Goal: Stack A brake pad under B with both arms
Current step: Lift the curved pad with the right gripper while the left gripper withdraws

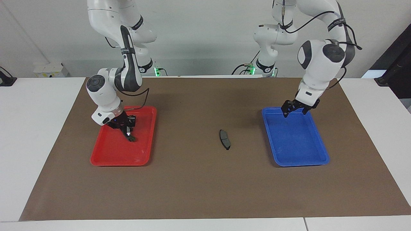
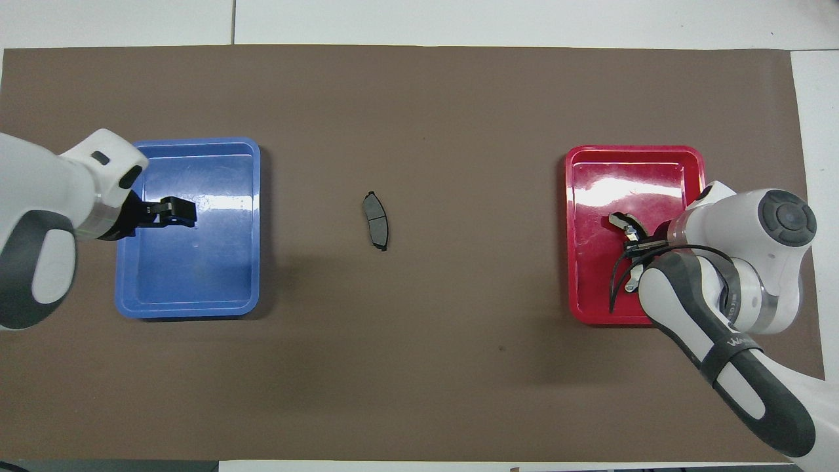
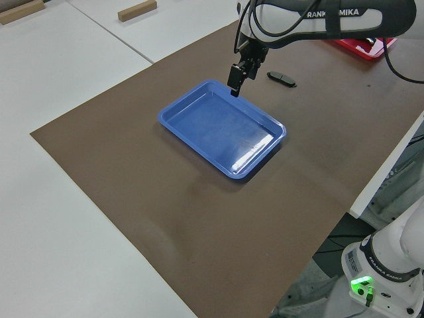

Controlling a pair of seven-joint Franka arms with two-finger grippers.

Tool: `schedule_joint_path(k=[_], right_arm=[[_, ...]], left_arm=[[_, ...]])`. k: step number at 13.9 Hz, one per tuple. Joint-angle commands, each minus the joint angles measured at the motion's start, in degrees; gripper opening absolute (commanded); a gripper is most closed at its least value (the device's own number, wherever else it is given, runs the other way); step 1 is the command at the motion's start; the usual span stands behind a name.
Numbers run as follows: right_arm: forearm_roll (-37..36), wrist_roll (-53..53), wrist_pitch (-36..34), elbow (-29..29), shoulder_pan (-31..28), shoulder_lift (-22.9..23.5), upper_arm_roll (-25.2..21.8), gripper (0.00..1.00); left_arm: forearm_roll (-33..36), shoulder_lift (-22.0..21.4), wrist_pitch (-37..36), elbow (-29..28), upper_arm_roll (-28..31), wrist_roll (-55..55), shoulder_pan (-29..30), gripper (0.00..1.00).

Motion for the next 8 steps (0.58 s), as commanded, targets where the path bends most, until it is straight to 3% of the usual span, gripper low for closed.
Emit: schedule_joint_path(k=[1, 4, 8], right_arm=[[0.8, -1.9, -5.0, 3.0, -0.1, -0.5, 0.3, 0.00], [0.9, -1.2, -11.3, 11.3, 3.6, 0.1, 0.6, 0.00], [0.8, -0.9, -11.8, 18.5, 11.4, 2.7, 0.6, 0.00]], left_arm=[[0.2, -3.7, -5.4, 2.4, -0.2, 6.1, 3.9, 0.98], [0.4, -2.8, -11.8, 10.4, -0.2, 10.8, 6.9, 0.98], [0.7, 0.4, -20.0, 21.7, -0.1, 11.5, 6.9, 0.99]])
